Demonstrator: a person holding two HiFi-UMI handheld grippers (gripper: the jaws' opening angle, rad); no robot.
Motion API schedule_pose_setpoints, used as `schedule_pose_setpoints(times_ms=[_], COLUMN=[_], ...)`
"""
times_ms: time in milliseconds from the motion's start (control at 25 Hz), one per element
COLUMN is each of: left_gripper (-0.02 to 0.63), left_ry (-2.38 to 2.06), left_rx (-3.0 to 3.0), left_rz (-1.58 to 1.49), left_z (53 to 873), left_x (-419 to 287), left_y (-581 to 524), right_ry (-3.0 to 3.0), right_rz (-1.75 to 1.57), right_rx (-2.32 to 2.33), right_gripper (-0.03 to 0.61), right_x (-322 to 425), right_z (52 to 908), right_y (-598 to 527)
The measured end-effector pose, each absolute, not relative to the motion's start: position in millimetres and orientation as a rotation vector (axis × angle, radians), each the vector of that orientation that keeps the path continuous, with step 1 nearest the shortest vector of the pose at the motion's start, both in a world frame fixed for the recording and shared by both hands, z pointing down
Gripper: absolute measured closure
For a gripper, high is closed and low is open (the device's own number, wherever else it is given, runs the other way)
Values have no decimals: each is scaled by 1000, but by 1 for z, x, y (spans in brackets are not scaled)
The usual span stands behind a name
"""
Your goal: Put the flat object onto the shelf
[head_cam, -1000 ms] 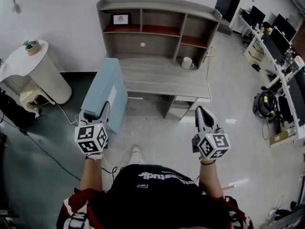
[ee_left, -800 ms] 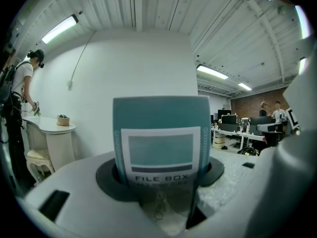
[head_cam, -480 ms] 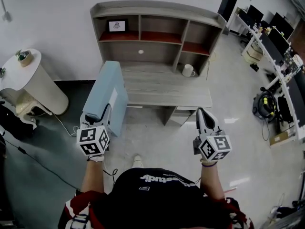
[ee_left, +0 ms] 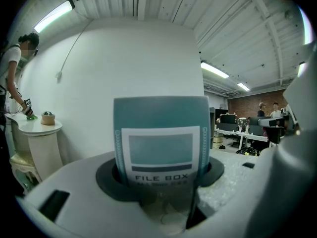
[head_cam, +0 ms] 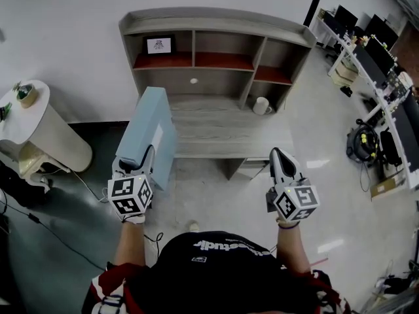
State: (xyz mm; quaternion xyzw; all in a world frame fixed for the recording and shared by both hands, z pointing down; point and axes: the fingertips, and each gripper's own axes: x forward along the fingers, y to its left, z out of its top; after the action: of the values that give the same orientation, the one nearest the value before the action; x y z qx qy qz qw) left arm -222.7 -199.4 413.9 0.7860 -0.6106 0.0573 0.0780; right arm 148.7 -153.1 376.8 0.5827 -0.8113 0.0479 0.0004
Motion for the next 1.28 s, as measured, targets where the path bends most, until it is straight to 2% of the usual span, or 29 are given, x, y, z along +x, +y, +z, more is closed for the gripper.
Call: schedule_pose_setpoints(times_ms=[520,1280], left_gripper=[350,350], left_ry=[-1792,-1839], left_rx=[2376,2374], left_rz=[190,244], left_z=[431,448], left_x=[-257,-236], left_y=[-254,-284], right_ry=[-2492,-2570], right_rz=[110,132], right_rx=[1868,1785], right_gripper=[584,584], right_x=[112,107], right_z=[373,382], right_y=[-194,-243])
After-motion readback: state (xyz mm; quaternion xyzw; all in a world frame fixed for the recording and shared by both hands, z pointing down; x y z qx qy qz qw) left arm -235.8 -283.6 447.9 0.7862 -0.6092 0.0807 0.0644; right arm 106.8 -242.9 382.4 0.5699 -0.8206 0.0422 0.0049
